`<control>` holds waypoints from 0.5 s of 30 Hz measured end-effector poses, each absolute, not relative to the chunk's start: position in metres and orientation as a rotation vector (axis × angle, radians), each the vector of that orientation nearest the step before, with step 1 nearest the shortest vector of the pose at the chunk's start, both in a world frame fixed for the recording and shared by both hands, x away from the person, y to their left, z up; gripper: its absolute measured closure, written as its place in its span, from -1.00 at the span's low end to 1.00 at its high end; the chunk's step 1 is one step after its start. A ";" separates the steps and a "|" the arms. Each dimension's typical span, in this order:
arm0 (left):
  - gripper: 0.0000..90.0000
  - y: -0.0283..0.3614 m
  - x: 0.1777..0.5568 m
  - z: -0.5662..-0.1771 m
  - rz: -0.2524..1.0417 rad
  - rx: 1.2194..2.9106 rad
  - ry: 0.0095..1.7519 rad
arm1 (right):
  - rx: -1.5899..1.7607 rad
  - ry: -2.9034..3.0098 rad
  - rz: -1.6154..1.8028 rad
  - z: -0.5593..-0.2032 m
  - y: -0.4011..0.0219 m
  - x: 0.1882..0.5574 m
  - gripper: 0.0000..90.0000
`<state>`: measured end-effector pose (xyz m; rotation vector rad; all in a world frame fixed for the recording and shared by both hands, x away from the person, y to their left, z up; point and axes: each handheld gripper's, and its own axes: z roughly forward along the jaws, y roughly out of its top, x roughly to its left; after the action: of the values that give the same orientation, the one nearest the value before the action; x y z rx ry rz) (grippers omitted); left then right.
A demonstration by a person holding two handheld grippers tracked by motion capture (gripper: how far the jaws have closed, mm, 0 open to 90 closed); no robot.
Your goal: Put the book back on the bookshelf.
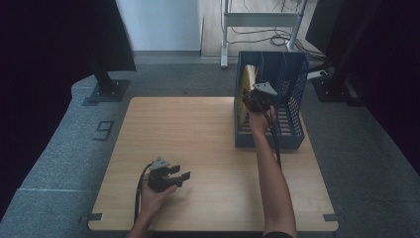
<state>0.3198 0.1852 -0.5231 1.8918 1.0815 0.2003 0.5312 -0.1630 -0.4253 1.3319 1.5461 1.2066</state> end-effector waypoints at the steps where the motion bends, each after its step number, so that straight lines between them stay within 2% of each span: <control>1: -0.09 0.185 0.320 -0.523 0.201 1.893 1.082 | 1.331 1.542 1.203 -0.426 -0.165 0.531 0.31; 15: -0.09 0.184 0.320 -0.524 0.199 1.898 1.077 | 1.353 1.512 1.185 -0.428 -0.176 0.530 0.41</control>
<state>0.3198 0.1839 -0.5238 1.8982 1.0775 0.1991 0.5296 -0.1761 -0.4279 1.3533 1.5117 1.1849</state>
